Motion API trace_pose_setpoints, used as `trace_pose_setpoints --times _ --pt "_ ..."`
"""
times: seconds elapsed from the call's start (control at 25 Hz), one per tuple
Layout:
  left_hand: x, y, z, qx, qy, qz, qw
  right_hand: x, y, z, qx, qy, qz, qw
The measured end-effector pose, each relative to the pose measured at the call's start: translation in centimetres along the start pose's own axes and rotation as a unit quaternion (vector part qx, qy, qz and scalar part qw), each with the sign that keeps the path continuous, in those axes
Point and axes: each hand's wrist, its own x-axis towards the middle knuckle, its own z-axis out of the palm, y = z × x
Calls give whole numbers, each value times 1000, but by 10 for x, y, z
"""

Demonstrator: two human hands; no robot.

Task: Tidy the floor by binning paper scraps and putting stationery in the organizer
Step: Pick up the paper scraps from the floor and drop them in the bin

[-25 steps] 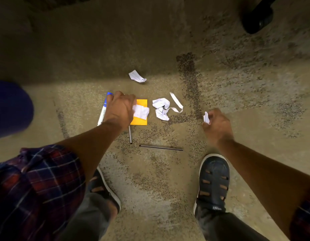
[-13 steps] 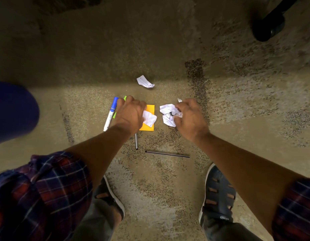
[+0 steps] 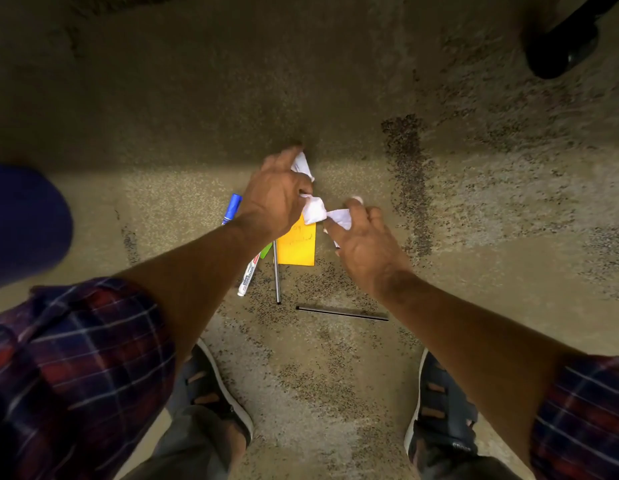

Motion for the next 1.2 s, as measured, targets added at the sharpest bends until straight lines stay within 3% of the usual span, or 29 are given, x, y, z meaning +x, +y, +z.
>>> trace_pose_setpoints --times 0.12,0.2,0.36,0.52,0.72,0.88,1.0,1.2 --pt "13 2 6 102 -4 27 994 -2 2 -6 21 -5 -19 1000" --pt "12 4 9 107 17 34 993 0 6 -8 59 6 -3 998" --pt "-6 10 4 -32 47 -37 998 5 17 -17 187 29 97 977" --pt "-47 2 -6 -175 112 -117 971 -7 24 -35 272 70 170 945" --pt "-106 -1 -10 -372 127 -223 892 -32 18 -61 363 89 207 904" --pt "-149 3 -37 -623 127 -303 710 -44 -20 -86 426 107 180 880" --pt "-180 1 -72 -595 155 -338 713 -48 -72 -113 501 109 146 846" --pt "-234 -22 -138 -601 222 -362 676 -54 -186 -162 589 92 106 796"
